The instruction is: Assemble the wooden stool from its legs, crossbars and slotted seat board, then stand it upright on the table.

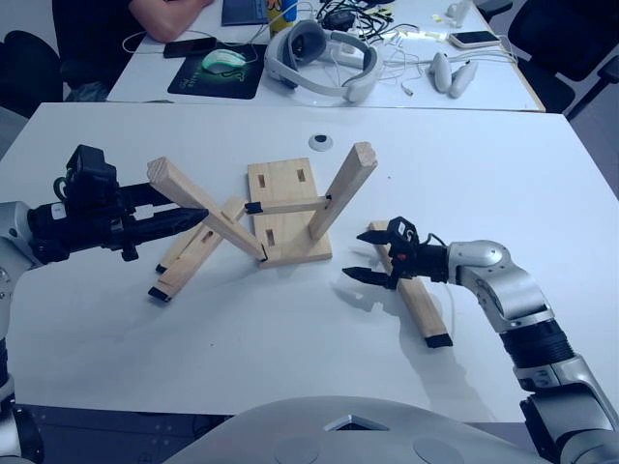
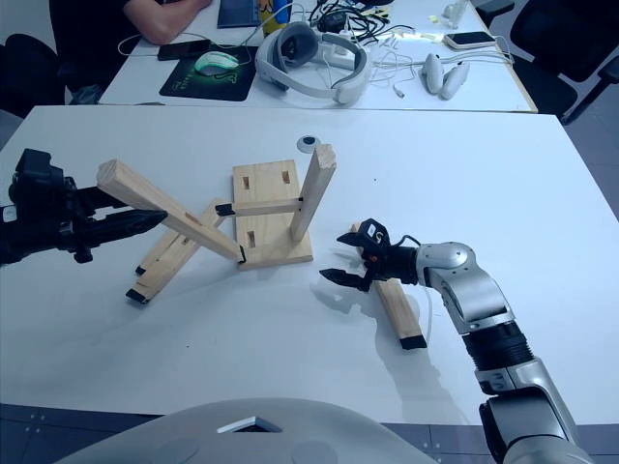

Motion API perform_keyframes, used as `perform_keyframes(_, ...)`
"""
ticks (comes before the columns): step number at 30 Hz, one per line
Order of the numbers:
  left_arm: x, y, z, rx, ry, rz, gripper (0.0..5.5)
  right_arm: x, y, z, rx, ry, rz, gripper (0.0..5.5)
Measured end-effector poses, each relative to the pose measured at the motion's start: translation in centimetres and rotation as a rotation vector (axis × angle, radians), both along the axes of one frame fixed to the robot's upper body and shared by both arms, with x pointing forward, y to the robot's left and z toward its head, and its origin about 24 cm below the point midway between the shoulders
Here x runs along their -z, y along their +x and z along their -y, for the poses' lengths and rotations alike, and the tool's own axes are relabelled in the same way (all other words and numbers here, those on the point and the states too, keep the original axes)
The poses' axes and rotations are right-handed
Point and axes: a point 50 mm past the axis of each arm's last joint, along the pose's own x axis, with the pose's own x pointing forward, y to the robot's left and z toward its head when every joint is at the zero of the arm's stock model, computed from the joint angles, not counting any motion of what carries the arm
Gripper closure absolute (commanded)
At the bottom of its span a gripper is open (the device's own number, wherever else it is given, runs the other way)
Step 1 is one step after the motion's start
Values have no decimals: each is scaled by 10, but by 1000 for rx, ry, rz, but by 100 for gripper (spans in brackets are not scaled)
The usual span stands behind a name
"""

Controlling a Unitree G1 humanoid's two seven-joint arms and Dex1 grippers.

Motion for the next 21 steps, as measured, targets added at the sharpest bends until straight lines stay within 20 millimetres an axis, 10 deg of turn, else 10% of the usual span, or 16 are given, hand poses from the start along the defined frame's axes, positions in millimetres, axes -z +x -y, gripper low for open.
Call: perform_keyframes(21, 34, 4, -15, -9, 173, -20, 346, 0, 7, -3, -35, 29, 4, 87)
